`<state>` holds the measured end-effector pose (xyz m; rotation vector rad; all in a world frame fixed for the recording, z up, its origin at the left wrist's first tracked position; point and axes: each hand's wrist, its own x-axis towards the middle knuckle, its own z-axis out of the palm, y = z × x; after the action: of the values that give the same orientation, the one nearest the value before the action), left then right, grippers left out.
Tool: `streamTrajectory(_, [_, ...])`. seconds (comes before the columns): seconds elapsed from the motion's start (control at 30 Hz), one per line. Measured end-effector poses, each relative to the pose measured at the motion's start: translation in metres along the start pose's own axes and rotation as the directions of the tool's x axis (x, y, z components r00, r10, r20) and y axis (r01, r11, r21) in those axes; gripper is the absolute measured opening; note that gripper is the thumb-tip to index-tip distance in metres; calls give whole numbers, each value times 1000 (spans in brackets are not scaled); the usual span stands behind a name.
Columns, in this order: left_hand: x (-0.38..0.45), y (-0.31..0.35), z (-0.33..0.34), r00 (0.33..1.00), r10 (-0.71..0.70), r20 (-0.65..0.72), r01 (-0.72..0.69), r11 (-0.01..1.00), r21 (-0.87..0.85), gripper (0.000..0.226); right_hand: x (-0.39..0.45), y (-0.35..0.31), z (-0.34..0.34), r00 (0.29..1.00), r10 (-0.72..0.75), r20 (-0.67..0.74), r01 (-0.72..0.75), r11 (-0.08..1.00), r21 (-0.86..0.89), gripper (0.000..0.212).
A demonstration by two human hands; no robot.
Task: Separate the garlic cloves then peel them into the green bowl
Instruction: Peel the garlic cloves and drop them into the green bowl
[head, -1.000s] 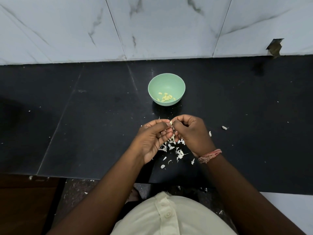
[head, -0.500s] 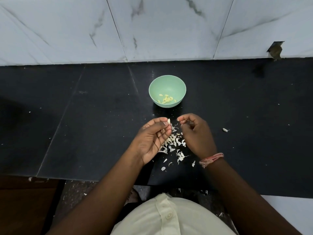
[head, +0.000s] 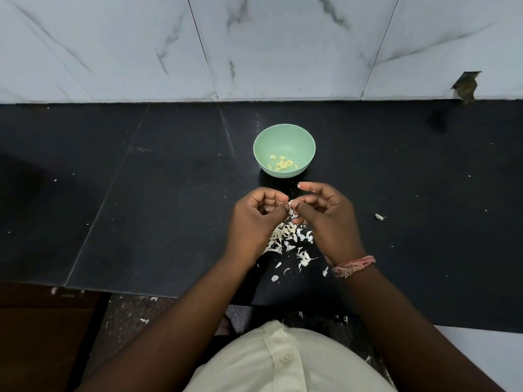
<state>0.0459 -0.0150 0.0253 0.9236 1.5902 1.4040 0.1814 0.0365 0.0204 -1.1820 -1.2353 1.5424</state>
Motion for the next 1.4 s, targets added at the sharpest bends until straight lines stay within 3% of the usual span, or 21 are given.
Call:
streamTrajectory(0.23, [-4, 0, 0, 999, 52, 11, -52, 999, 6, 14, -1, 5, 1, 996, 62, 57, -70, 985, 158, 33])
streamTrajectory(0.47, [-4, -1, 0, 1000, -18, 11, 19, 995, -100, 11, -3, 1, 1, 997, 58, 57, -69, 974, 214, 29])
streamTrajectory(0.97, [-4, -5, 9, 998, -52, -20, 46, 969, -241, 14, -4, -5, 4, 1000, 19, 13, -21, 987, 161, 30])
streamTrajectory(1.13, [-4, -7, 11, 998, -60, 28, 66, 939, -336, 20, -2, -7, 4, 1000, 7, -16, -4, 982, 188, 28])
streamTrajectory(1.4, [-7, -3, 12, 996, -82, 42, 92, 916, -391, 18, 4, -10, -2, 989, -55, 134, 55, 998, 10, 37])
